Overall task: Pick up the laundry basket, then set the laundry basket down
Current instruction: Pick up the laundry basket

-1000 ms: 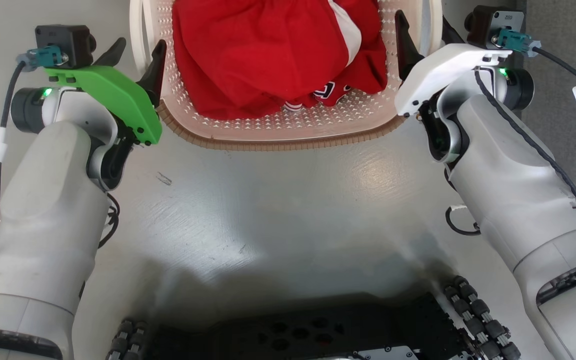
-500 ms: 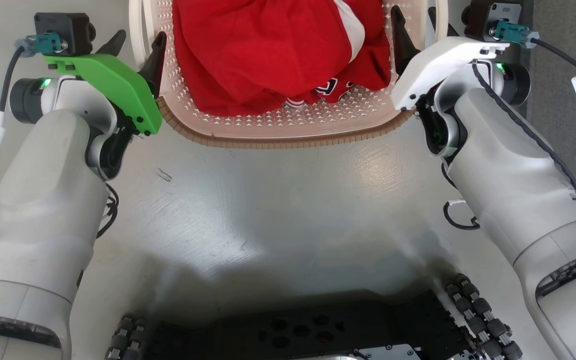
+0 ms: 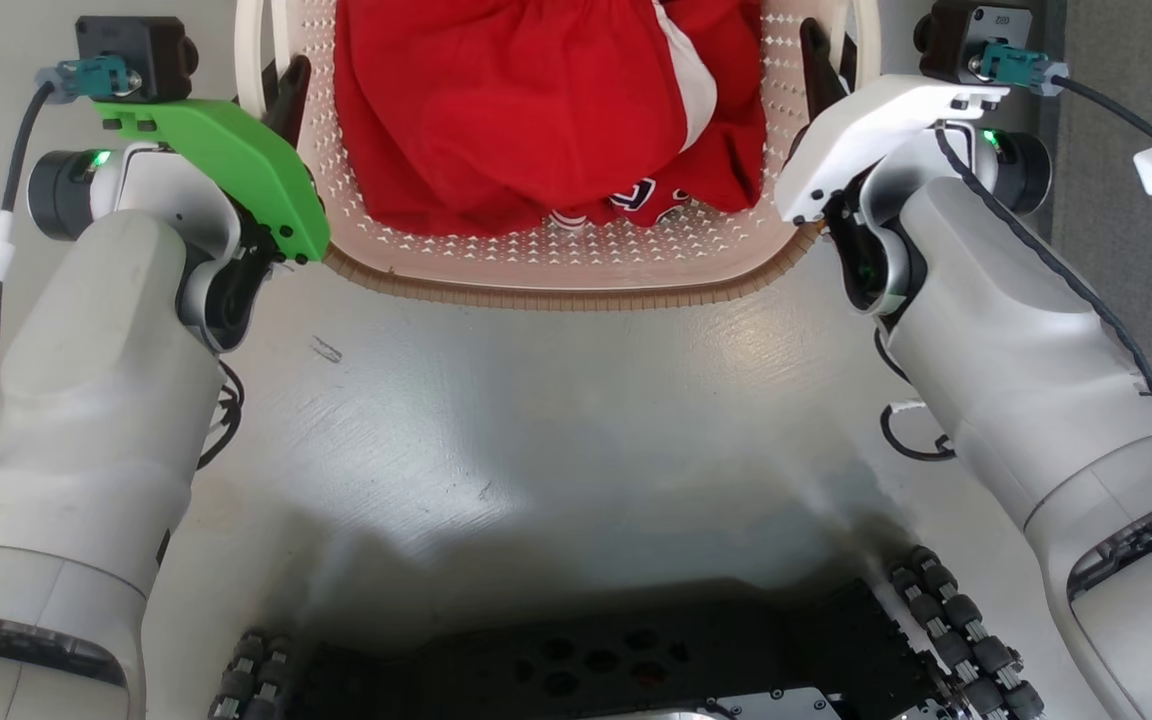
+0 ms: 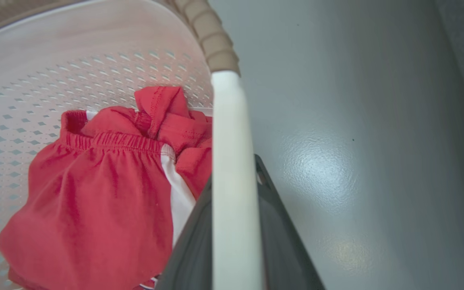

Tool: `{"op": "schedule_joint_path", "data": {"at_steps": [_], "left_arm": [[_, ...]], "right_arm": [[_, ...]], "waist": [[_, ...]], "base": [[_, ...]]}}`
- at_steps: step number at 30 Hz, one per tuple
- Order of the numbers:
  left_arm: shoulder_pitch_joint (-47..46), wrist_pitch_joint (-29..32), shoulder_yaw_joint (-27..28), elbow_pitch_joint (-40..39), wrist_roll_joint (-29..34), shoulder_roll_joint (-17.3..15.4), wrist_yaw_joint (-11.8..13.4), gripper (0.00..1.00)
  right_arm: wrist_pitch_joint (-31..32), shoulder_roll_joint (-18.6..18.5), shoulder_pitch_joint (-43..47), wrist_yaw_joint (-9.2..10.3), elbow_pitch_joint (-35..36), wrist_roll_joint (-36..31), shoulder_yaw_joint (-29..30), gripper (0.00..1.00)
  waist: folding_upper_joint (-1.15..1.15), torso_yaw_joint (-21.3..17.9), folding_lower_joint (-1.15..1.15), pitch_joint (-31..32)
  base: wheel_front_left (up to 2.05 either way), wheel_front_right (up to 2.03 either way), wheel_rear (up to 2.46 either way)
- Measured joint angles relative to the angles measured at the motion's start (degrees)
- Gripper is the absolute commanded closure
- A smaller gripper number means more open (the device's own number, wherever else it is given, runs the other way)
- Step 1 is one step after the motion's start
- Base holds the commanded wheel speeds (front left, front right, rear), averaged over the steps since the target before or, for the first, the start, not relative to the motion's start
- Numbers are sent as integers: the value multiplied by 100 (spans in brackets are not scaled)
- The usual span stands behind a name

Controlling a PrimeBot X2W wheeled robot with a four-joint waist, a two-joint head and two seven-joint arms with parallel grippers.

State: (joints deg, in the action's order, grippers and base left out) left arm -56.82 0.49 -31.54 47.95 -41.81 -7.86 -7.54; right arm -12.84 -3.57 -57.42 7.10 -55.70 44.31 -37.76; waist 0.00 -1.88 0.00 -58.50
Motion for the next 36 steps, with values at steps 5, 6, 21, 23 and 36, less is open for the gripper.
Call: {"op": "schedule_joint_path", "data": {"at_steps": [5, 6, 21, 23, 36], "left_arm": [[-16, -63, -52, 102, -40, -2, 0, 100], [-16, -85, -75, 136, -40, -2, 0, 100], [8, -309, -391, 499, -81, 35, -1, 100], [42, -311, -415, 544, -85, 57, -1, 100], [413, -197, -582, 932, -345, 198, -1, 100]], "right_arm": [[-24, 0, -18, 0, -18, 108, -101, 100], [-25, 2, -18, 0, -32, 114, -125, 100], [-76, 34, 59, 1, -238, 399, -391, 100], [-76, 35, 102, 1, -259, 447, -427, 100], [75, 80, 452, -70, -514, 730, -701, 100]], "waist": [[0, -9, 0, 29], [0, -10, 0, 42], [0, -19, 0, 532], [0, -21, 0, 631], [0, -27, 0, 1399]], "base": [[0, 0, 0], [0, 0, 0], [0, 0, 0], [0, 0, 0], [0, 0, 0]]}}
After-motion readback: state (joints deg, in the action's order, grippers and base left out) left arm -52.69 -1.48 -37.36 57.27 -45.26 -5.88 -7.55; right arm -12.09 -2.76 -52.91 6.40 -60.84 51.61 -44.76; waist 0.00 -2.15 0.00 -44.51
